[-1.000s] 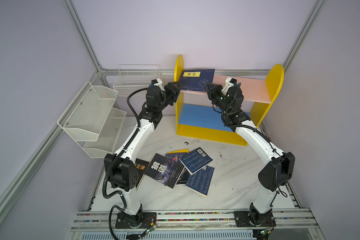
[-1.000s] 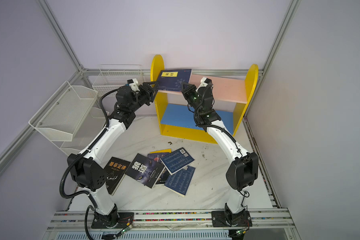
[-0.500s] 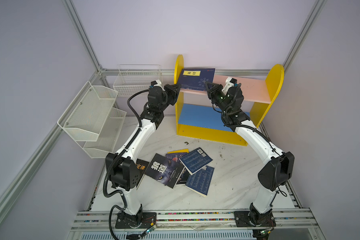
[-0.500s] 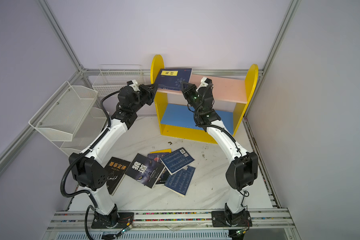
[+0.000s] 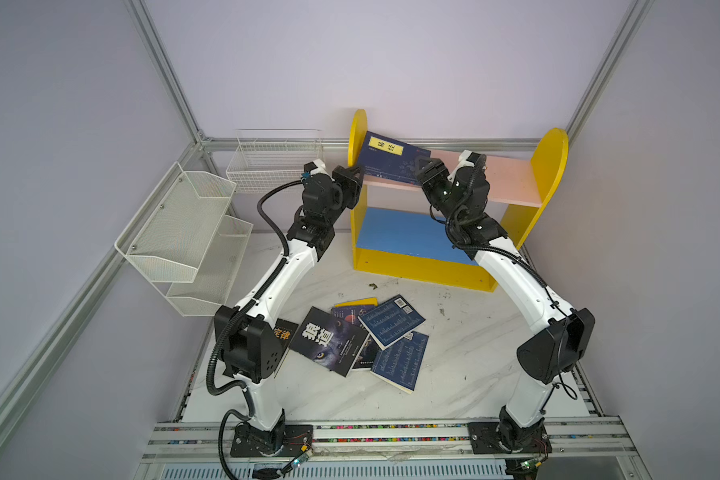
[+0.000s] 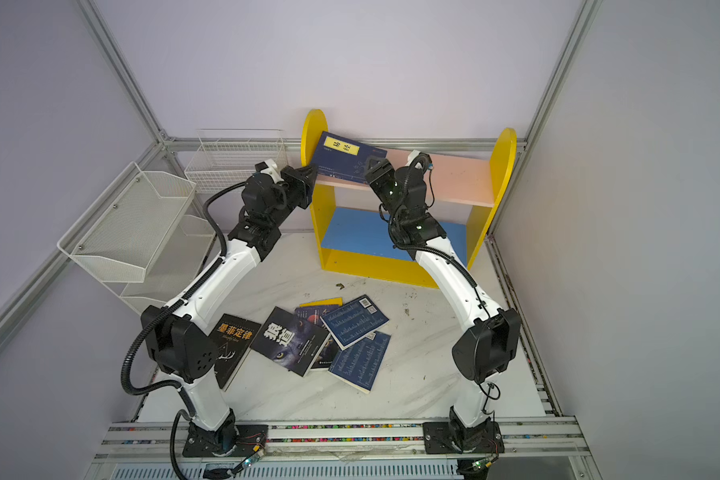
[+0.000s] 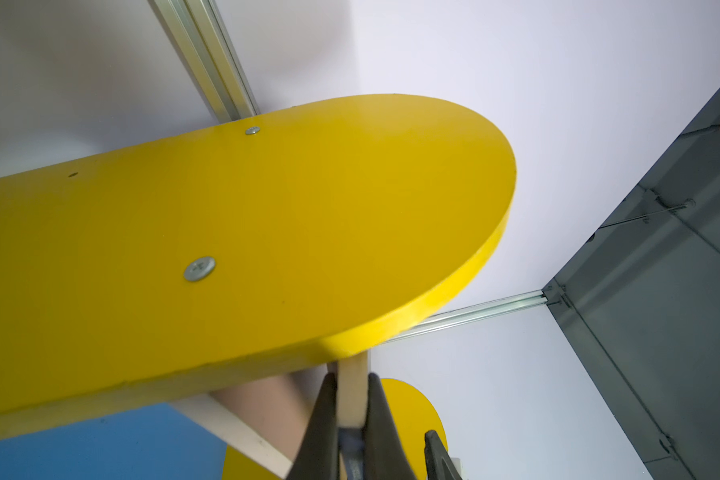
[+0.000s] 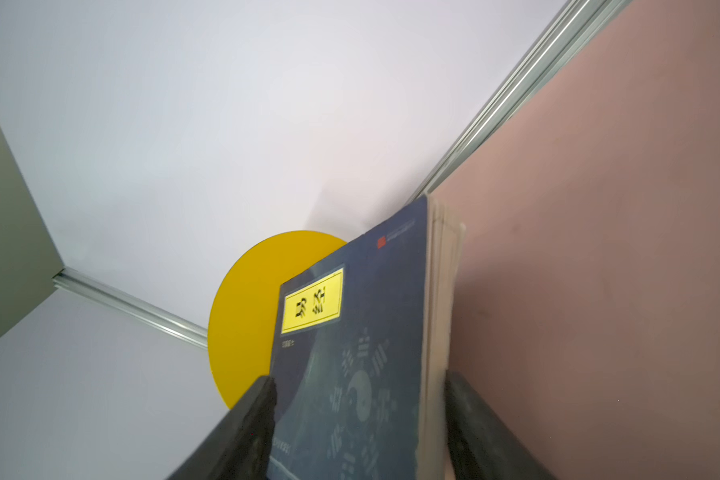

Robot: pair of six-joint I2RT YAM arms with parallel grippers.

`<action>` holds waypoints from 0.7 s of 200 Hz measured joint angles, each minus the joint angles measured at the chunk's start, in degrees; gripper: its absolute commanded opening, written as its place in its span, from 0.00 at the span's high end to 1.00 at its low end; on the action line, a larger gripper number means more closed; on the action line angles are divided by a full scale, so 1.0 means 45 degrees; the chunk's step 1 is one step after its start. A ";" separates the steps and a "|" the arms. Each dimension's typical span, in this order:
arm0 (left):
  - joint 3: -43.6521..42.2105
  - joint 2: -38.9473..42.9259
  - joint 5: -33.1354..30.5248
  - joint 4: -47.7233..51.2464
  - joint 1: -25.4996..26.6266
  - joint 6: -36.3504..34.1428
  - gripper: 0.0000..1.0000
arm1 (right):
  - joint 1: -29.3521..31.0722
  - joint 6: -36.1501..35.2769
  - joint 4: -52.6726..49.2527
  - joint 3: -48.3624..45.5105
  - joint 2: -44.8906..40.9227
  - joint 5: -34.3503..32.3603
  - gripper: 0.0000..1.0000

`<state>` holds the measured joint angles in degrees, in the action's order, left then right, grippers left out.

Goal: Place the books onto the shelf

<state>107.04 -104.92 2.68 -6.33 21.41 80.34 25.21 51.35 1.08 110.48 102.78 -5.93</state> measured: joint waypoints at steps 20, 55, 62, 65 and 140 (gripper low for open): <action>0.0000 0.0000 -0.0340 0.0068 0.0073 -0.0146 1.00 | -0.0058 -0.1151 -0.0821 0.0583 -0.0024 -0.0874 0.34; 0.0000 0.0000 -0.0665 0.0296 0.0097 -0.0384 1.00 | -0.0102 -0.2803 -0.2079 0.2166 0.0185 -0.1341 0.36; 0.0000 0.0000 -0.0704 0.0321 0.0097 -0.0423 1.00 | -0.0102 -0.2997 -0.2312 0.2618 0.0321 -0.1302 0.37; 0.0000 0.0000 -0.0719 0.0325 0.0102 -0.0427 1.00 | -0.0102 -0.3041 -0.2361 0.2744 0.0355 -0.1297 0.37; 0.0000 0.0000 -0.1161 0.0389 0.0262 -0.0495 0.95 | 0.0024 -0.3594 -0.4639 0.5319 0.2521 -0.1073 0.39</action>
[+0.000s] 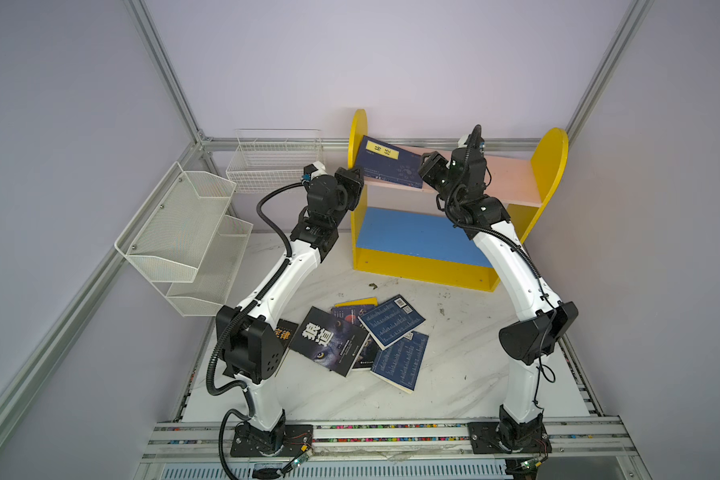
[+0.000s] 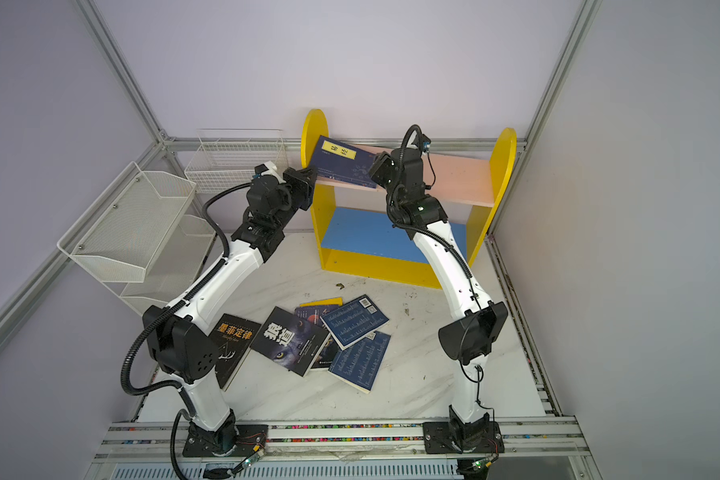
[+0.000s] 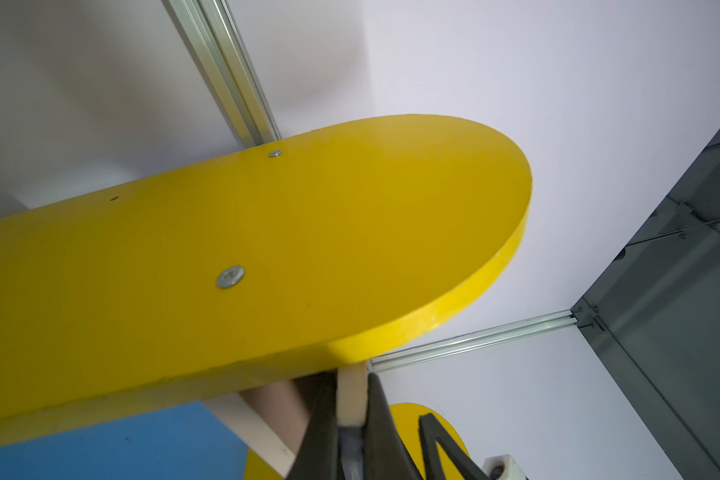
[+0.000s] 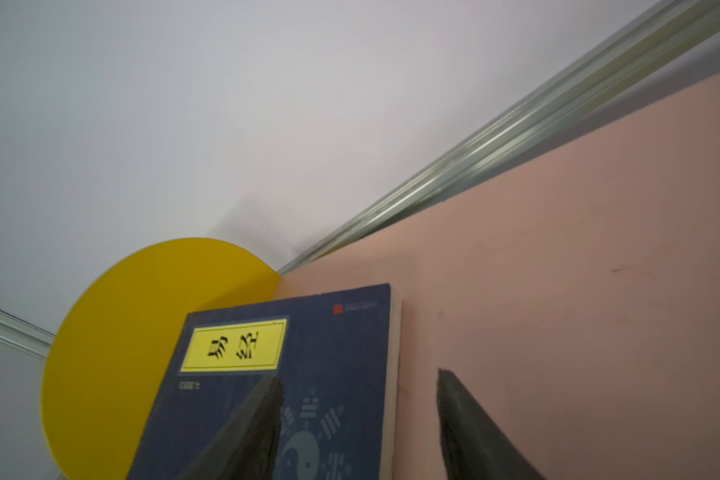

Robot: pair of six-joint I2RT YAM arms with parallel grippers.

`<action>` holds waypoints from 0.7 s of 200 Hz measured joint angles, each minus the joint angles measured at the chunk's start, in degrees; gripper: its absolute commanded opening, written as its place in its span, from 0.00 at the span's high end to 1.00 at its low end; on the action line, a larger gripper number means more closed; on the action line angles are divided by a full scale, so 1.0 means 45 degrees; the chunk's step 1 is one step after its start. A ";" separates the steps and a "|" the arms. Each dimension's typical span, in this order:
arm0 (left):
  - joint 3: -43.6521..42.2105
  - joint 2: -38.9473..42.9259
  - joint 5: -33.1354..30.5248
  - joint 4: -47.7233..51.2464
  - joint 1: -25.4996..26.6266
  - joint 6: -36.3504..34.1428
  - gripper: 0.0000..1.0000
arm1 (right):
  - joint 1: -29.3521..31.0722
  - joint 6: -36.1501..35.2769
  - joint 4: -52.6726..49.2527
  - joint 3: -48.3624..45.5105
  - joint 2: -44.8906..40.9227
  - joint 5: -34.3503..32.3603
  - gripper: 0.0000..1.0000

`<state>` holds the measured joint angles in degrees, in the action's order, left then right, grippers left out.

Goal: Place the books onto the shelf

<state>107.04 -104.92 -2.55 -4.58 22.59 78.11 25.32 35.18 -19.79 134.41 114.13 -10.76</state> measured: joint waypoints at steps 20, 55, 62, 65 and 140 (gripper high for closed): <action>0.0000 0.0000 -0.0039 0.0005 0.0005 -0.0107 0.84 | 0.0117 -0.0010 -0.0374 0.0223 0.0126 0.0015 0.39; -0.0228 0.0063 -0.0306 -0.0092 0.0010 -0.0364 0.49 | 0.0194 -0.0024 -0.0544 0.0374 0.0209 0.0000 0.41; -0.0345 0.0102 -0.0301 -0.0189 0.0010 -0.0355 0.42 | 0.0194 -0.0024 -0.0549 0.0374 0.0209 -0.0010 0.41; -0.0389 0.0112 -0.0355 -0.0335 0.0015 -0.0325 0.40 | 0.0194 -0.0024 -0.0554 0.0374 0.0209 -0.0019 0.41; -0.1292 0.1778 -0.0695 0.1146 -0.0272 -0.2040 0.14 | 0.0248 -0.0243 -0.0471 0.0311 0.0209 -0.0029 0.42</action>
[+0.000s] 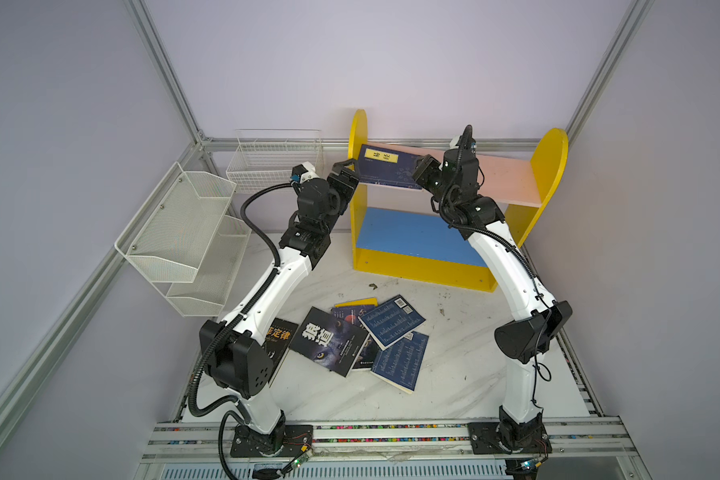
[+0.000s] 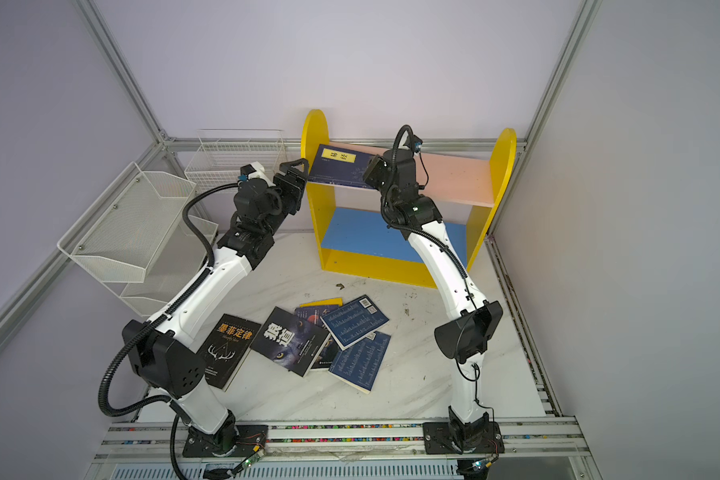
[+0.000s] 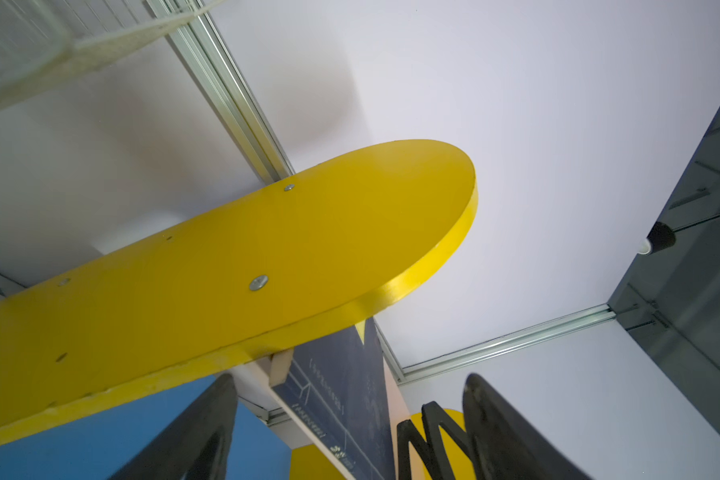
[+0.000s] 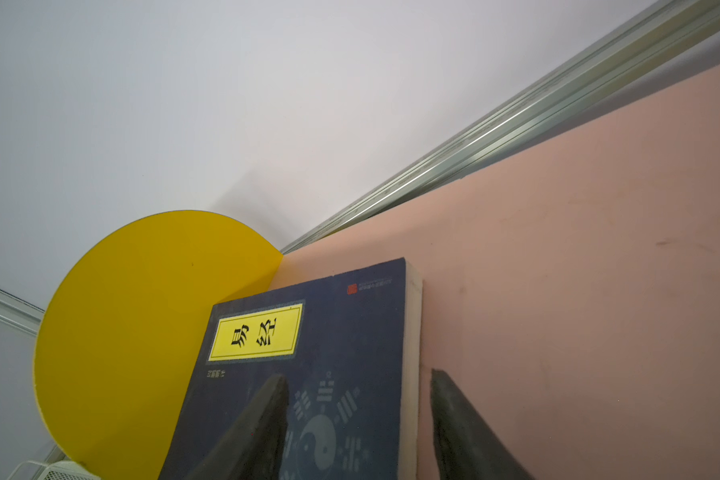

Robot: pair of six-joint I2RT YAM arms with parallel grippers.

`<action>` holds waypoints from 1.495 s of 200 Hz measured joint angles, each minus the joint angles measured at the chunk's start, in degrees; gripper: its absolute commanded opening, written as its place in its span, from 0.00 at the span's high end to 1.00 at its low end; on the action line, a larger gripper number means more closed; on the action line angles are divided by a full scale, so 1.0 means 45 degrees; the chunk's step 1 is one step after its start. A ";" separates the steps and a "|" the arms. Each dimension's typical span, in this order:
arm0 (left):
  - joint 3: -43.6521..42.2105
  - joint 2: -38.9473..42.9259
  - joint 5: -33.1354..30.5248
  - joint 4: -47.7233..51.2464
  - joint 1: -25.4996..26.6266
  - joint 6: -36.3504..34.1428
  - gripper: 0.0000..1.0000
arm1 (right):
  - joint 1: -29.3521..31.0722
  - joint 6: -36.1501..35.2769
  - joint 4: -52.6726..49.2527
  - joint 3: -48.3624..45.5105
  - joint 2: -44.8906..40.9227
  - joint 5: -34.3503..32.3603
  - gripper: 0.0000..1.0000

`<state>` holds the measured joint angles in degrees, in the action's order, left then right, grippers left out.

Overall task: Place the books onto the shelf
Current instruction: 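Push the dark blue book deeper onto the pink shelf with the right gripper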

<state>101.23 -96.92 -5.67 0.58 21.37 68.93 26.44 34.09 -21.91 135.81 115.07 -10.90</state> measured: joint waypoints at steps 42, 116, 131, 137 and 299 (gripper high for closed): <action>0.0000 0.0559 0.1365 0.1224 -0.1088 -0.2278 0.12 | 0.0053 -0.0719 0.0903 -0.0549 -0.0151 0.0510 0.39; 0.0068 0.0321 0.4172 0.2419 -0.1545 -0.6756 0.15 | 0.0058 -0.1030 0.0903 -0.0335 -0.0010 0.0719 0.39; 0.0073 0.0049 0.4337 0.2803 -0.1574 -0.7762 0.18 | 0.0058 -0.1059 0.0933 -0.0374 -0.0010 0.0719 0.39; 0.0073 -0.0083 0.4391 0.2924 -0.1583 -0.8102 0.19 | 0.0058 -0.1073 0.0986 -0.0427 -0.0029 0.0719 0.39; 0.0291 -0.0860 0.5217 0.0520 -0.1676 -0.9782 0.38 | 0.0058 -0.1107 0.1564 -0.1020 -0.0262 0.1005 0.41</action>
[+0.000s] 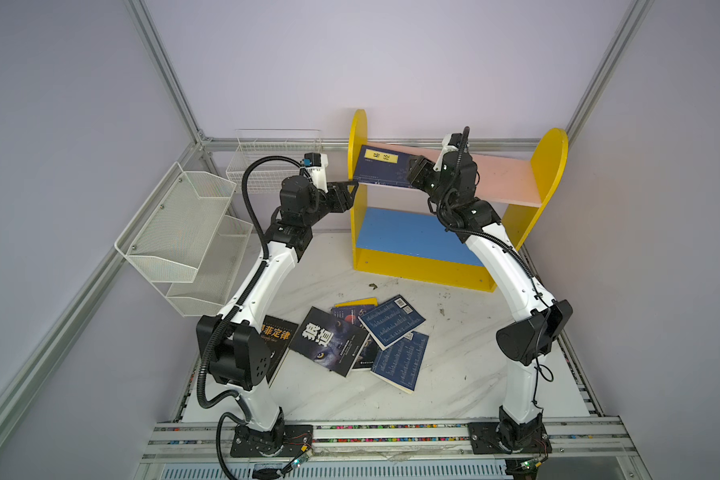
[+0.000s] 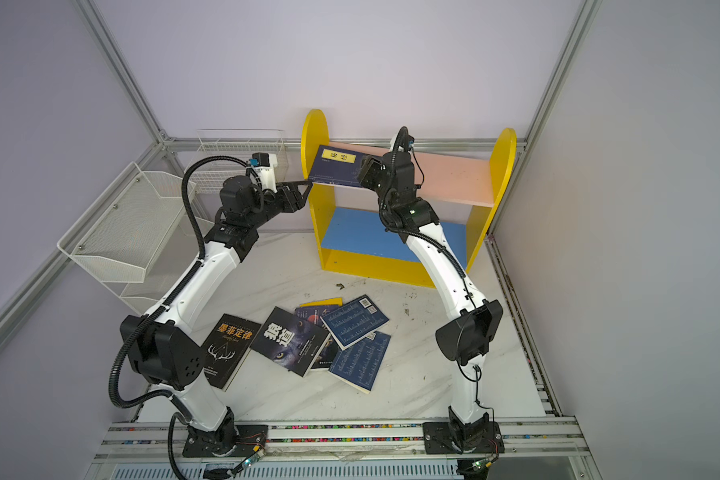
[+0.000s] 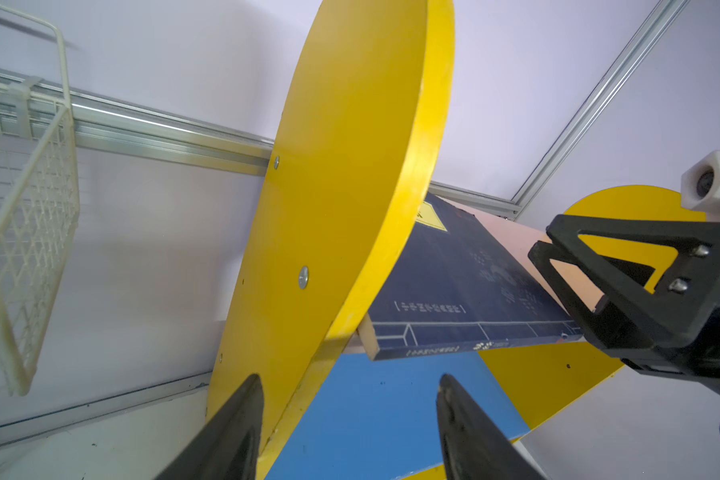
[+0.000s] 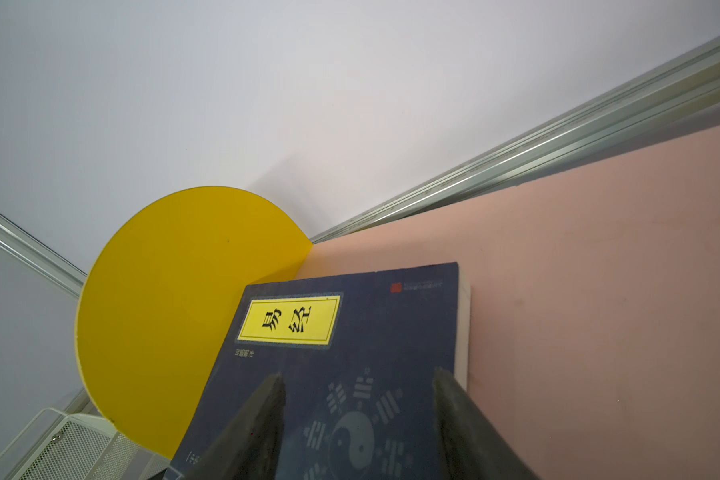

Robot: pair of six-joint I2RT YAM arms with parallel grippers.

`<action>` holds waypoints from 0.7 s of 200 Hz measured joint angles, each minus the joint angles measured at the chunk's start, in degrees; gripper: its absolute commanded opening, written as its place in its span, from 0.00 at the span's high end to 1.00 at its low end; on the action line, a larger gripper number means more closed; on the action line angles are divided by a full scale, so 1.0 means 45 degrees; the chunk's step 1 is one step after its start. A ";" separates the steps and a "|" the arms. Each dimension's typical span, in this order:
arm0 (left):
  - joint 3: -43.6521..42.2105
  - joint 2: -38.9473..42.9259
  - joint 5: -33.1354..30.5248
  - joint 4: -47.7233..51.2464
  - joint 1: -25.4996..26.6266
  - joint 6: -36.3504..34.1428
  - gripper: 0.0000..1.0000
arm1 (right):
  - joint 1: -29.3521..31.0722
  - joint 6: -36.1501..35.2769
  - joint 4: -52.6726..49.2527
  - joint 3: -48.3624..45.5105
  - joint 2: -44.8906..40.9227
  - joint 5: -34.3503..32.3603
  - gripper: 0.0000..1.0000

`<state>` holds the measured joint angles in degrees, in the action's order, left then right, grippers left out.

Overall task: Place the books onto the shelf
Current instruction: 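Push the dark blue book deeper onto the pink shelf with the right gripper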

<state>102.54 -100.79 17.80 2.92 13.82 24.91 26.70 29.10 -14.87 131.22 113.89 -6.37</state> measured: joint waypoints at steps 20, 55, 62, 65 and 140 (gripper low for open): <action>0.0029 -0.0155 -0.0073 -0.0209 0.0000 0.0010 0.40 | 0.0000 0.0019 0.0024 0.0000 0.0000 0.0049 0.41; 0.0029 -0.0418 -0.0262 -0.0500 0.0005 0.0087 0.45 | 0.0000 0.0112 0.0034 -0.0005 0.0000 0.0209 0.41; 0.0029 -0.0447 -0.0311 -0.0563 0.0005 0.0112 0.46 | 0.0000 0.0151 0.0063 -0.0029 0.0000 0.0291 0.41; 0.0029 -0.0461 -0.0345 -0.0593 0.0005 0.0126 0.47 | 0.0000 0.0151 0.0087 -0.0049 0.0000 0.0306 0.41; 0.0029 -0.0486 -0.0743 -0.0957 0.0005 0.0243 0.51 | 0.0015 0.0491 0.0515 -0.0219 0.0000 0.0724 0.42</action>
<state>102.67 -102.98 14.46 -1.39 13.85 26.00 26.76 31.31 -12.56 130.23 113.89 -3.11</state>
